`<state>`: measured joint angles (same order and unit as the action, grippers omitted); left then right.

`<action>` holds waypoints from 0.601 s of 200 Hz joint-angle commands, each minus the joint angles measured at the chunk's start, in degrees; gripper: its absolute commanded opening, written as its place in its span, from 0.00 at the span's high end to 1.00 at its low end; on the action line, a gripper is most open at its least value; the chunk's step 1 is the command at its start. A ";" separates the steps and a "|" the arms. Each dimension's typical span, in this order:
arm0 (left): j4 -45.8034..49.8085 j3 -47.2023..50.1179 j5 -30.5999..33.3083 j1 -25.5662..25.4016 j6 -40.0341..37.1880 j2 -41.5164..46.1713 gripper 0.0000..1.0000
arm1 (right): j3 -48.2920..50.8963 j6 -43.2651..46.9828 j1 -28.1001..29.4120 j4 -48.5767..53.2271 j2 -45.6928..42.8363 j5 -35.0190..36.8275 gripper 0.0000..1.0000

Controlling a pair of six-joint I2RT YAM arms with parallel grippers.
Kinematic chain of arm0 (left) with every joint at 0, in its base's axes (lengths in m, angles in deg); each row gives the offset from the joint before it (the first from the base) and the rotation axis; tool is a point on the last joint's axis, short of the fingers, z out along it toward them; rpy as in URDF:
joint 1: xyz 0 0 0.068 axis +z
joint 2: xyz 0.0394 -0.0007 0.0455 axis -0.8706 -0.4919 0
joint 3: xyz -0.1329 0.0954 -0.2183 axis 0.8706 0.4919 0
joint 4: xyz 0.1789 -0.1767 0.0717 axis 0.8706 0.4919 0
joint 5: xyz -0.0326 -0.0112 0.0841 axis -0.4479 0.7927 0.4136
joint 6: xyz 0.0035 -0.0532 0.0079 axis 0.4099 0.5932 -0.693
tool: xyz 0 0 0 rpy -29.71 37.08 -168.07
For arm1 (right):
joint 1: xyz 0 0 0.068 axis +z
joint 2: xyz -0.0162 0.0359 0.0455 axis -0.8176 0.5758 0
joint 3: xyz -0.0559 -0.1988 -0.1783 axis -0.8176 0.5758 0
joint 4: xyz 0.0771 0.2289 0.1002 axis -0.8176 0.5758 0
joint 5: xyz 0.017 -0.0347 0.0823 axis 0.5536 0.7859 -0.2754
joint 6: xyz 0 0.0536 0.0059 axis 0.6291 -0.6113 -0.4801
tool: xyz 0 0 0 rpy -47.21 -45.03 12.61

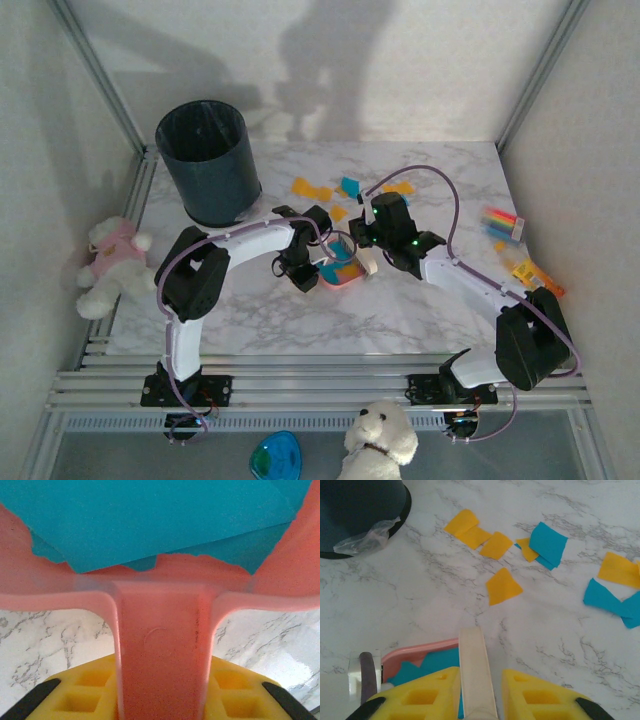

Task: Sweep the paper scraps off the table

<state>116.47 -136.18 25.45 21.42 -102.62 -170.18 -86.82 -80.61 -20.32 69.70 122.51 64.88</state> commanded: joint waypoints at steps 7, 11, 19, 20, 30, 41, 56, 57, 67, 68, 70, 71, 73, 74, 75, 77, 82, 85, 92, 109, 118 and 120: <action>1.08 1.11 1.54 0.35 0.07 0.35 1.00 | 0.93 -0.67 0.89 -0.60 -1.80 -0.03 1.00; 1.10 1.05 1.60 0.35 0.05 0.33 1.00 | 0.89 -0.80 0.83 -0.41 -1.75 0.79 1.00; 1.01 1.06 1.66 0.34 0.07 0.36 1.00 | 0.53 -1.02 0.84 0.42 -1.57 2.54 1.00; 1.02 1.05 1.64 0.35 0.10 0.33 1.00 | 0.49 -1.02 0.83 0.50 -1.60 2.72 1.00; 1.00 0.96 1.62 0.35 0.10 0.31 1.00 | 0.20 -1.07 0.84 1.19 -1.58 4.23 1.00; 0.94 0.96 1.69 0.31 0.13 0.40 1.00 | 0.16 -1.29 0.81 1.38 -1.82 5.47 1.00; 1.02 0.97 1.87 0.36 0.07 0.48 1.00 | 0.45 -1.28 0.86 1.17 -2.25 5.86 1.00; 0.97 1.01 1.88 0.36 0.06 0.48 1.00 | 0.45 -1.29 0.84 1.13 -2.34 5.87 1.00; 0.94 0.98 1.98 0.36 0.09 0.61 1.00 | 0.48 -1.37 0.82 1.14 -2.56 6.14 1.00; 0.93 1.01 1.98 0.36 0.07 0.59 1.00 | 0.46 -1.37 0.86 1.12 -2.62 6.19 1.00; 0.93 0.92 1.98 0.35 0.05 0.58 1.00 | 0.56 -1.37 0.86 1.12 -2.65 6.27 1.00; 0.93 0.90 1.98 0.35 0.09 0.57 1.00 | 0.55 -1.37 0.84 1.11 -2.67 6.29 1.00; 0.93 0.92 1.98 0.40 0.17 0.66 1.00 | 0.54 -1.37 0.82 1.10 -2.70 6.40 1.00; 0.93 0.94 1.98 0.46 0.11 0.66 1.00 | 0.54 -1.37 0.86 1.10 -2.69 6.45 1.00; 0.98 0.90 2.02 0.45 0.12 0.66 1.00 | 0.58 -1.42 0.83 1.14 -2.73 6.52 1.00; 0.99 0.88 2.03 0.38 0.09 0.66 1.00 | 0.62 -1.45 0.84 1.13 -2.79 6.61 1.00; 0.94 0.87 2.06 0.36 0.20 0.70 1.00 | 0.61 -1.48 0.87 1.09 -2.91 6.84 1.00; 0.93 0.91 2.06 0.35 0.14 0.74 1.00 | 0.68 -1.54 0.88 1.12 -3.09 6.97 1.00; 0.84 0.92 2.15 0.40 0.15 0.98 1.00 | 0.87 -1.69 0.85 1.00 -3.27 7.38 1.00; 0.58 0.99 2.15 0.45 0.18 1.27 1.00 | 1.19 -1.97 0.89 0.80 -3.82 8.31 1.00; 0.58 0.96 2.19 0.40 0.06 1.36 1.00 | 1.37 -2.07 0.85 0.60 -3.99 8.68 1.00; 0.51 0.96 2.23 0.43 0.07 1.43 1.00 | 1.41 -2.08 0.82 0.60 -4.13 8.76 1.00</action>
<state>116.42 -136.11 25.48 21.42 -102.62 -170.18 -86.45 -81.72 -20.04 71.14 120.56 71.05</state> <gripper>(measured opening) 0.272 0.258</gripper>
